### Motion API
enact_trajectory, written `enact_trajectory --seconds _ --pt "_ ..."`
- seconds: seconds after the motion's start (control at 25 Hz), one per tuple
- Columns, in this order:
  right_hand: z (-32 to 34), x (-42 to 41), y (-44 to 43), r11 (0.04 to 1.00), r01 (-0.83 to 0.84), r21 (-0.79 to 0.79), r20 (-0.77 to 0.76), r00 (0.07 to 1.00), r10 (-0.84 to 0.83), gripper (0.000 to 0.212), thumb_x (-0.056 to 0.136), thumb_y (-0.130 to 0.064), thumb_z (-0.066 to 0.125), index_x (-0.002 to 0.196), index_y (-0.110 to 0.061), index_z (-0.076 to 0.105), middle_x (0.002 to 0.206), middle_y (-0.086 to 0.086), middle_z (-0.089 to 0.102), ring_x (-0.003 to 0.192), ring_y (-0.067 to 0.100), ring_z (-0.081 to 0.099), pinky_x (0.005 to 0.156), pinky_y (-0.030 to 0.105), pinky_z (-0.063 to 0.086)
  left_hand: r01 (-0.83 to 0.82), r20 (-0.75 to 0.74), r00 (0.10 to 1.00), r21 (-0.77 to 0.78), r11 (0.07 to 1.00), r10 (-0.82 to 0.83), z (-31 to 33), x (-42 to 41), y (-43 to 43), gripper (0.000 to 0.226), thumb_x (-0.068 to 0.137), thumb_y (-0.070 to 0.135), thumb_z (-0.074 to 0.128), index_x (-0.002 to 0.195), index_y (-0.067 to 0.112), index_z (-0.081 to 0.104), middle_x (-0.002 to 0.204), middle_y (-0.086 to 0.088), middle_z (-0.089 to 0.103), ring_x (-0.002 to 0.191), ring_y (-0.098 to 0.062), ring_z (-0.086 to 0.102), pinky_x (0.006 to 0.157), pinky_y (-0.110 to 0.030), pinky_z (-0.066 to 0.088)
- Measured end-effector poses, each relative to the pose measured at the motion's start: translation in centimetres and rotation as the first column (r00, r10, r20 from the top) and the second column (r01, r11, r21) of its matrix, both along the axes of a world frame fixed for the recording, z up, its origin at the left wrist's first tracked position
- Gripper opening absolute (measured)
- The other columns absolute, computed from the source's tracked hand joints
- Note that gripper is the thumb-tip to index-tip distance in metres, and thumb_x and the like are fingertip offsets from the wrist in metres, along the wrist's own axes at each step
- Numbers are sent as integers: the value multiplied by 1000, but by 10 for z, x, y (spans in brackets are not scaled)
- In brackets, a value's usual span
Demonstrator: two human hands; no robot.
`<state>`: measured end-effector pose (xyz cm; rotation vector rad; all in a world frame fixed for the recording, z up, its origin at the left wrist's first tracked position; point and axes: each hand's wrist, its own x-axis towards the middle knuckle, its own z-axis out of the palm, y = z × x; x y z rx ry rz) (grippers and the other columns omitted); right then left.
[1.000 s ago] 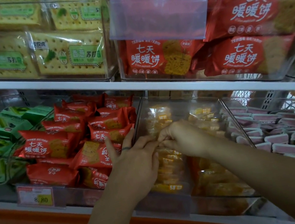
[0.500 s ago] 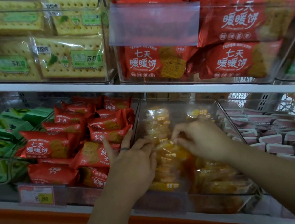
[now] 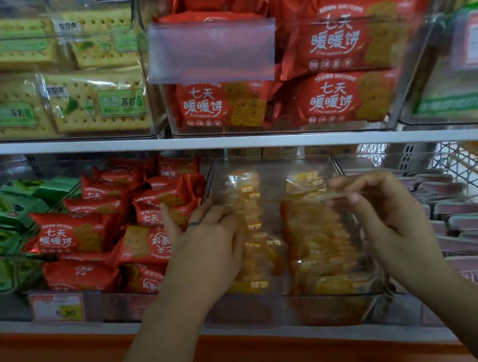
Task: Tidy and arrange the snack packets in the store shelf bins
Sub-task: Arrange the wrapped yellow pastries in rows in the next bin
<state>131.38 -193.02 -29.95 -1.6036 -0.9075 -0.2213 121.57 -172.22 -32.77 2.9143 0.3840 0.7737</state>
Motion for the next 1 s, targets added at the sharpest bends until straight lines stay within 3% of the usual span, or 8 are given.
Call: enact_trajectory --seconds 0.12,0.2,0.32,0.52,0.68,0.76,0.84,1.0 --pt "-7 7 -16 993 109 -37 36 994 -107 20 94 -19 48 87 -37 51 106 -15 65 97 5 63 75 20 51 139 -184 974 27 990 -131 17 19 -26 31 95 32 45 124 36 55 132 18 48 131 -10 35 107 -61 -13" --pt "-13 12 -25 987 154 -45 7 988 -154 26 94 -12 49 86 -36 51 105 -15 63 93 1 61 71 12 49 239 -357 907 3 971 -222 19 39 -36 32 97 31 40 125 37 54 133 18 49 131 -9 36 110 -58 -12" --pt "-21 20 -33 988 135 -77 -51 989 -139 25 93 -9 48 86 -33 51 106 -16 60 95 -5 58 70 5 46 294 -487 832 -19 956 -266 18 59 -27 26 95 28 43 109 31 64 118 10 62 121 -12 48 112 -56 -1" --pt "-28 32 -34 980 134 -146 -6 991 -136 28 92 -12 51 85 -39 50 108 -21 59 102 -3 58 78 11 48 378 -641 682 -105 920 -353 27 77 -22 31 95 20 46 118 31 63 125 6 59 117 -14 51 104 -36 36" --pt "-31 30 -36 979 126 -161 2 992 -127 28 91 -14 53 83 -40 50 110 -24 58 104 1 58 76 14 47 378 -733 634 17 926 -246 29 82 -14 28 91 19 45 104 27 68 114 2 62 108 -20 54 101 -46 38" --pt "-33 29 -36 971 147 -188 49 989 -141 26 90 -16 55 83 -41 50 107 -26 58 101 4 60 77 18 47 354 -738 652 94 931 -174 25 82 -9 25 91 28 43 94 19 66 109 -3 62 104 -21 53 105 -47 32" --pt "-34 29 -36 964 163 -208 90 985 -147 23 91 -21 56 84 -42 50 105 -27 58 99 7 60 79 28 50 299 -715 682 77 951 -156 20 80 -5 28 91 36 40 91 17 60 110 -3 58 110 -20 48 112 -49 14" --pt "-33 29 -35 959 164 -230 103 984 -143 18 90 -27 54 84 -43 50 108 -32 56 99 1 59 76 31 50 360 -624 713 -68 931 -321 20 67 -2 33 94 38 38 113 32 65 129 14 53 131 -10 34 112 -55 -7"
